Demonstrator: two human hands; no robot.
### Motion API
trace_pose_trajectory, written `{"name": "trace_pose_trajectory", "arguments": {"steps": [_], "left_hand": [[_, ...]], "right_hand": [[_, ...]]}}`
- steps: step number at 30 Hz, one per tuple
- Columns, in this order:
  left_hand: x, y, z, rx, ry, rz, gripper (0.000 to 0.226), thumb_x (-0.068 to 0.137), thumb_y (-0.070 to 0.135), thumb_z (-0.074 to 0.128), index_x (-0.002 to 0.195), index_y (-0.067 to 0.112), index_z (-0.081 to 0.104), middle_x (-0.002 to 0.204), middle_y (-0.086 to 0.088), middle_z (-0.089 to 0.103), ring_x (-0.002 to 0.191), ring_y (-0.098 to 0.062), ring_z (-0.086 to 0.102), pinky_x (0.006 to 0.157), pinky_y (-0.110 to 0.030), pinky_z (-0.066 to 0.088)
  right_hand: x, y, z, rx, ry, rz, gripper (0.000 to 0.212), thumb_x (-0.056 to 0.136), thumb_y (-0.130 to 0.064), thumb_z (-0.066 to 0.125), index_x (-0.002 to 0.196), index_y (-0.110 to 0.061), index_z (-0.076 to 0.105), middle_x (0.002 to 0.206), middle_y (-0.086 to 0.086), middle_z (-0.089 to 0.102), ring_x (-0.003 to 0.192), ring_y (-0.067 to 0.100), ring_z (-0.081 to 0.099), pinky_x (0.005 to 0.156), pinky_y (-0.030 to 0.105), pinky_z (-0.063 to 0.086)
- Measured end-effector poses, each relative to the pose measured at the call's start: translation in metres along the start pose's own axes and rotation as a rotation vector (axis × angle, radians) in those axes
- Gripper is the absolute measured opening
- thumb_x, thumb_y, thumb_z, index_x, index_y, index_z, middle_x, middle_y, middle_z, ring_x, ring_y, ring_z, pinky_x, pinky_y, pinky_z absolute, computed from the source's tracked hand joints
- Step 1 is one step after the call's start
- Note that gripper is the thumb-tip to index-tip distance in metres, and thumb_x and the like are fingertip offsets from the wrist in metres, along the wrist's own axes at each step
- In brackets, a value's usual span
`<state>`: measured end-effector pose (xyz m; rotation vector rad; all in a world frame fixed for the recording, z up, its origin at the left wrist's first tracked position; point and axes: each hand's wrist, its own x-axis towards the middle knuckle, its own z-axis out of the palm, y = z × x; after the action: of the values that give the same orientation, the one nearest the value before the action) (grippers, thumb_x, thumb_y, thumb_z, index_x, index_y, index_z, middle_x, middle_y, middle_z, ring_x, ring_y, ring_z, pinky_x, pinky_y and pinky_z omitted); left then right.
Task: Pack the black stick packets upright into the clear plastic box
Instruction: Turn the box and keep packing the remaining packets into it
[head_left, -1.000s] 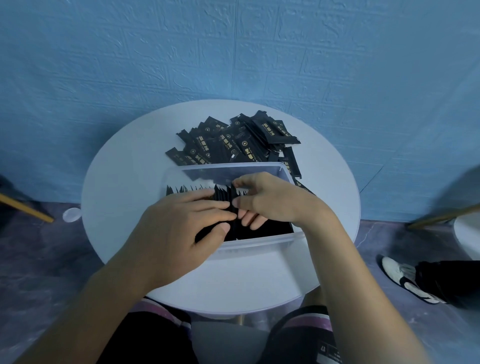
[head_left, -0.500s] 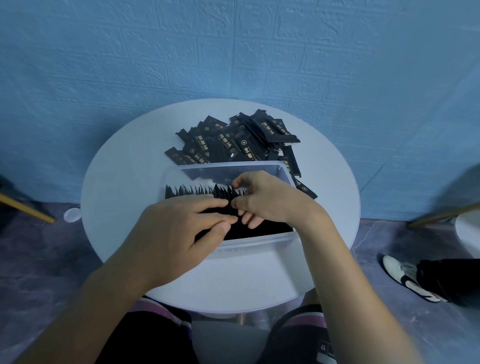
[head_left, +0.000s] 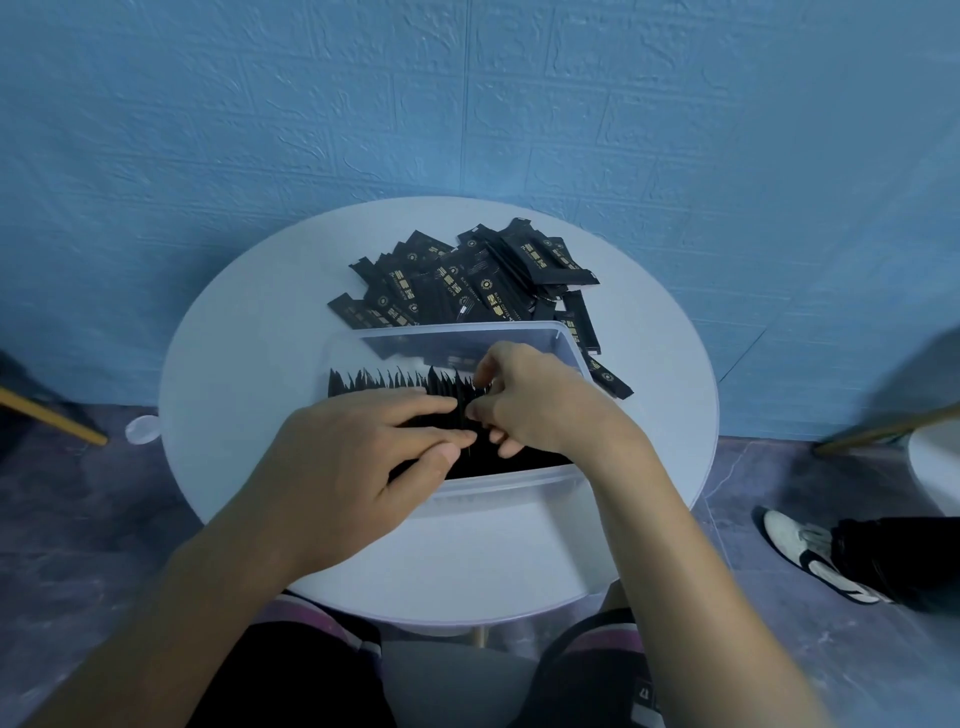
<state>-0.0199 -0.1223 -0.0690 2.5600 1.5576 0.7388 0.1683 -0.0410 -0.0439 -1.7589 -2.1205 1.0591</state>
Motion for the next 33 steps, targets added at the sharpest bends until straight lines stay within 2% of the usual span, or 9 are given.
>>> {"name": "trace_pose_trajectory", "arguments": {"steps": [1, 4, 11, 13, 17, 20, 23, 28, 33], "left_hand": [[0.0, 0.0, 0.0, 0.001, 0.001, 0.001, 0.04, 0.102, 0.047, 0.037, 0.118, 0.045, 0.073, 0.129, 0.023, 0.065, 0.121, -0.003, 0.06, 0.084, -0.032, 0.057], [0.0, 0.0, -0.001, -0.001, 0.008, 0.003, 0.04, 0.102, 0.046, 0.038, 0.117, 0.045, 0.074, 0.128, 0.022, 0.066, 0.12, -0.004, 0.061, 0.084, -0.033, 0.058], [0.0, 0.0, 0.0, 0.008, -0.002, -0.005, 0.04, 0.102, 0.047, 0.037, 0.117, 0.045, 0.074, 0.129, 0.022, 0.066, 0.121, -0.005, 0.061, 0.083, -0.034, 0.058], [0.0, 0.0, 0.0, 0.01, -0.003, -0.01, 0.041, 0.102, 0.048, 0.036, 0.117, 0.045, 0.074, 0.129, 0.023, 0.065, 0.121, -0.005, 0.061, 0.082, -0.033, 0.058], [0.001, 0.001, -0.001, 0.01, -0.009, -0.014, 0.041, 0.101, 0.048, 0.036, 0.117, 0.045, 0.074, 0.128, 0.023, 0.065, 0.12, -0.004, 0.06, 0.083, -0.029, 0.055], [0.001, 0.001, -0.001, 0.026, -0.019, -0.01, 0.041, 0.102, 0.047, 0.036, 0.118, 0.044, 0.073, 0.129, 0.022, 0.065, 0.119, -0.006, 0.06, 0.084, -0.03, 0.054], [0.002, 0.002, -0.001, 0.041, -0.029, -0.008, 0.042, 0.102, 0.047, 0.035, 0.119, 0.043, 0.073, 0.129, 0.021, 0.064, 0.118, -0.007, 0.06, 0.084, -0.032, 0.054], [0.002, 0.002, -0.003, 0.041, -0.04, -0.018, 0.041, 0.102, 0.048, 0.034, 0.117, 0.043, 0.072, 0.128, 0.022, 0.064, 0.118, -0.004, 0.058, 0.085, -0.024, 0.047], [0.001, 0.003, -0.003, 0.034, -0.044, -0.031, 0.039, 0.102, 0.048, 0.036, 0.116, 0.044, 0.072, 0.127, 0.024, 0.063, 0.117, -0.002, 0.058, 0.081, -0.023, 0.048]], "right_hand": [[-0.001, -0.001, -0.001, -0.033, 0.0, 0.01, 0.006, 0.094, -0.022, 0.064, 0.097, -0.021, 0.059, 0.07, 0.0, 0.072, 0.05, 0.012, 0.069, 0.063, 0.026, 0.055], [-0.003, -0.005, -0.004, -0.052, -0.054, 0.05, 0.014, 0.095, -0.021, 0.065, 0.083, -0.015, 0.061, 0.064, 0.001, 0.067, 0.046, 0.015, 0.063, 0.051, 0.022, 0.052], [-0.011, -0.008, -0.009, -0.078, -0.156, 0.062, 0.011, 0.093, -0.017, 0.063, 0.085, -0.012, 0.066, 0.062, 0.001, 0.064, 0.047, 0.012, 0.058, 0.048, 0.019, 0.05], [-0.011, -0.006, -0.007, -0.093, -0.142, 0.058, 0.008, 0.092, -0.017, 0.063, 0.086, -0.012, 0.067, 0.061, 0.0, 0.065, 0.048, 0.011, 0.058, 0.054, 0.023, 0.056], [-0.009, -0.006, -0.003, -0.145, -0.124, 0.05, 0.007, 0.09, -0.021, 0.069, 0.086, -0.015, 0.065, 0.074, 0.007, 0.072, 0.066, 0.019, 0.063, 0.083, 0.041, 0.062], [-0.011, -0.006, -0.005, -0.156, -0.109, 0.036, 0.009, 0.09, -0.021, 0.068, 0.085, -0.018, 0.061, 0.079, 0.01, 0.074, 0.068, 0.02, 0.063, 0.083, 0.041, 0.061], [-0.016, -0.001, -0.006, -0.063, -0.038, -0.016, 0.006, 0.094, -0.019, 0.061, 0.088, -0.021, 0.06, 0.07, 0.004, 0.07, 0.057, 0.015, 0.063, 0.063, 0.031, 0.06], [-0.019, 0.006, -0.015, -0.233, 0.289, -0.14, 0.006, 0.095, -0.03, 0.058, 0.093, -0.026, 0.062, 0.084, -0.005, 0.067, 0.086, 0.024, 0.062, 0.076, 0.031, 0.045], [-0.013, 0.024, -0.038, 0.12, 0.443, -0.21, 0.012, 0.091, -0.03, 0.059, 0.082, -0.025, 0.066, 0.063, -0.009, 0.065, 0.063, 0.017, 0.066, 0.07, 0.042, 0.057]]}}
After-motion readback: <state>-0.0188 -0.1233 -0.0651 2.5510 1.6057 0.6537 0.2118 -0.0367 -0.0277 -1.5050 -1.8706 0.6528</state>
